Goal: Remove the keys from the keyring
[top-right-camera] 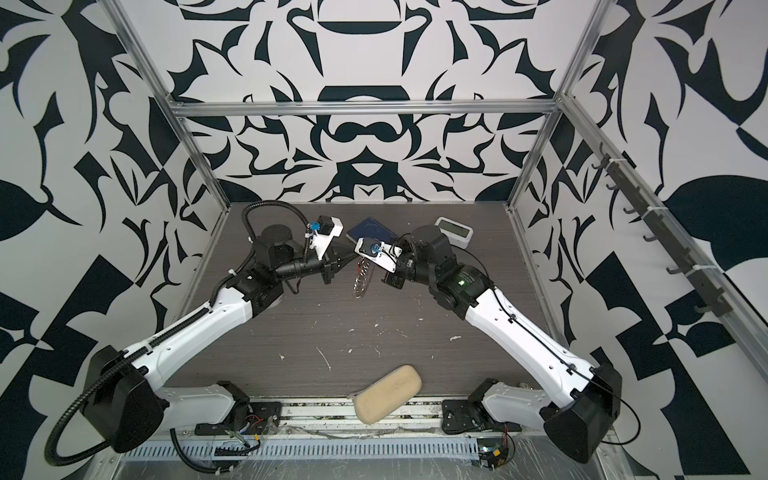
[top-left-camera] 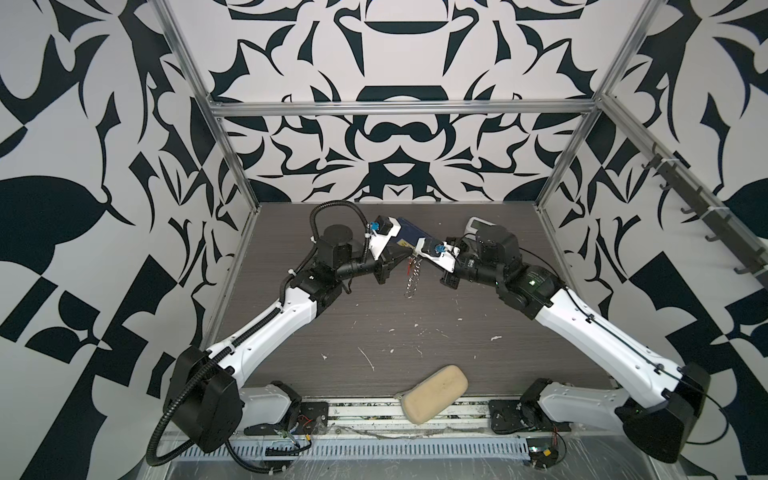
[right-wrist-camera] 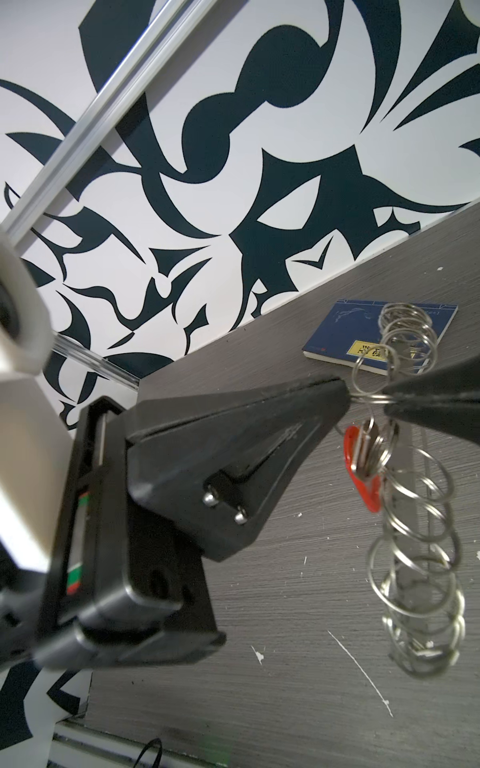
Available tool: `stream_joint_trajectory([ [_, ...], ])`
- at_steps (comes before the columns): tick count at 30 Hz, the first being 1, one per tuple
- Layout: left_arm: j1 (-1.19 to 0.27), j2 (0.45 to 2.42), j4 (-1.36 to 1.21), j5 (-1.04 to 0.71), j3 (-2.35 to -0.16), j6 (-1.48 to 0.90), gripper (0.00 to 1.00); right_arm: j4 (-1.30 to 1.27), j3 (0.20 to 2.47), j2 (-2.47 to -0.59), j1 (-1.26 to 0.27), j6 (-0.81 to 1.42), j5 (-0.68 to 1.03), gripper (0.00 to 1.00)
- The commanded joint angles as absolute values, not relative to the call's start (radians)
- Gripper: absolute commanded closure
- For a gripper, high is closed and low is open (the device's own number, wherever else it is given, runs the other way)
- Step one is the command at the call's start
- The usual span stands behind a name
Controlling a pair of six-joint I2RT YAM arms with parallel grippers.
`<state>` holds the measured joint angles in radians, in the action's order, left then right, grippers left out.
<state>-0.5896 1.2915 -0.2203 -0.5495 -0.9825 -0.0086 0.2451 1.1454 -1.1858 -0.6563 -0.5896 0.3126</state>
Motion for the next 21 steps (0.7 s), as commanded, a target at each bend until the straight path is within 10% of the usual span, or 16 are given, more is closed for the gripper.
stream_joint_trajectory([
  [1, -0.585, 1.282, -0.233, -0.571, -0.978, -0.037, 1.0, 0.137, 1.157, -1.145, -0.66, -0.57, 0.347, 1.0],
  [4, -0.585, 1.282, -0.271, -0.607, -0.97, -0.063, 0.82, 0.134, 1.157, -1.144, -0.658, -0.575, 0.345, 1.0],
  [21, -0.568, 1.282, -0.335, -0.712, -0.968, -0.156, 0.58, -0.044, 1.041, -1.105, -0.577, -0.6, 0.454, 1.0],
])
